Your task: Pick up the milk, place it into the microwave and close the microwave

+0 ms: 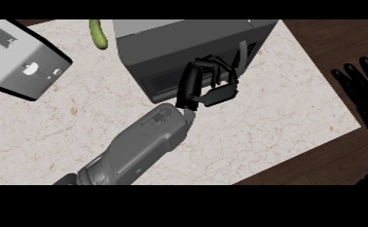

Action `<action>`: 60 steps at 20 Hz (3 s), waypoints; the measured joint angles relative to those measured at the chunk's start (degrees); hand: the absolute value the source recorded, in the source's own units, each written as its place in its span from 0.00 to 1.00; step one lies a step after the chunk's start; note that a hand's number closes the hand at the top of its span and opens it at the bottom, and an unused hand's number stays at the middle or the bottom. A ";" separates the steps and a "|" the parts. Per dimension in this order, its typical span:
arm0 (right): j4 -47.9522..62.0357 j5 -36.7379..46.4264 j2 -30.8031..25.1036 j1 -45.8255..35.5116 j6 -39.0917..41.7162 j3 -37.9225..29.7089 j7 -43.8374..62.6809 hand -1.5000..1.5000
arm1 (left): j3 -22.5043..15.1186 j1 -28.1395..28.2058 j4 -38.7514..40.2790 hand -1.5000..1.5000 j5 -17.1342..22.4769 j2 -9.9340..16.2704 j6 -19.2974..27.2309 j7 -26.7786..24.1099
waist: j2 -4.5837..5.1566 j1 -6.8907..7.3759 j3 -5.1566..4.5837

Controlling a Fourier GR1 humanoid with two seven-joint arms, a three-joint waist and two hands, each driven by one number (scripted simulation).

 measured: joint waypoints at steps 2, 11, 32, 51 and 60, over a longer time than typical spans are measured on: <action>-0.27 -0.67 -0.36 -0.47 -0.09 -0.21 0.46 0.00 | -0.13 -0.06 0.21 1.00 0.67 0.00 -0.16 -0.99 | 0.05 -0.06 0.02; -0.87 -3.81 -1.93 -1.62 -0.04 -0.78 2.59 0.00 | -0.71 -0.36 1.14 1.00 3.16 0.00 0.00 -4.79 | 0.18 -0.46 0.12; -1.80 -10.53 -5.88 -3.47 -0.28 -2.82 6.81 0.00 | -2.19 -1.17 2.79 1.00 8.08 -0.01 -0.94 -11.15 | 0.44 -0.80 0.27; -2.63 -17.49 -9.23 -3.83 3.19 -1.42 10.14 0.00 | -3.98 -2.15 4.32 1.00 11.75 0.00 -1.15 -14.61 | 0.40 -0.84 0.37; -3.06 -20.00 -11.01 -4.45 4.66 -1.44 11.04 0.00 | -5.55 -3.02 5.86 1.00 12.09 0.05 -1.24 -15.91 | 0.36 -1.01 0.52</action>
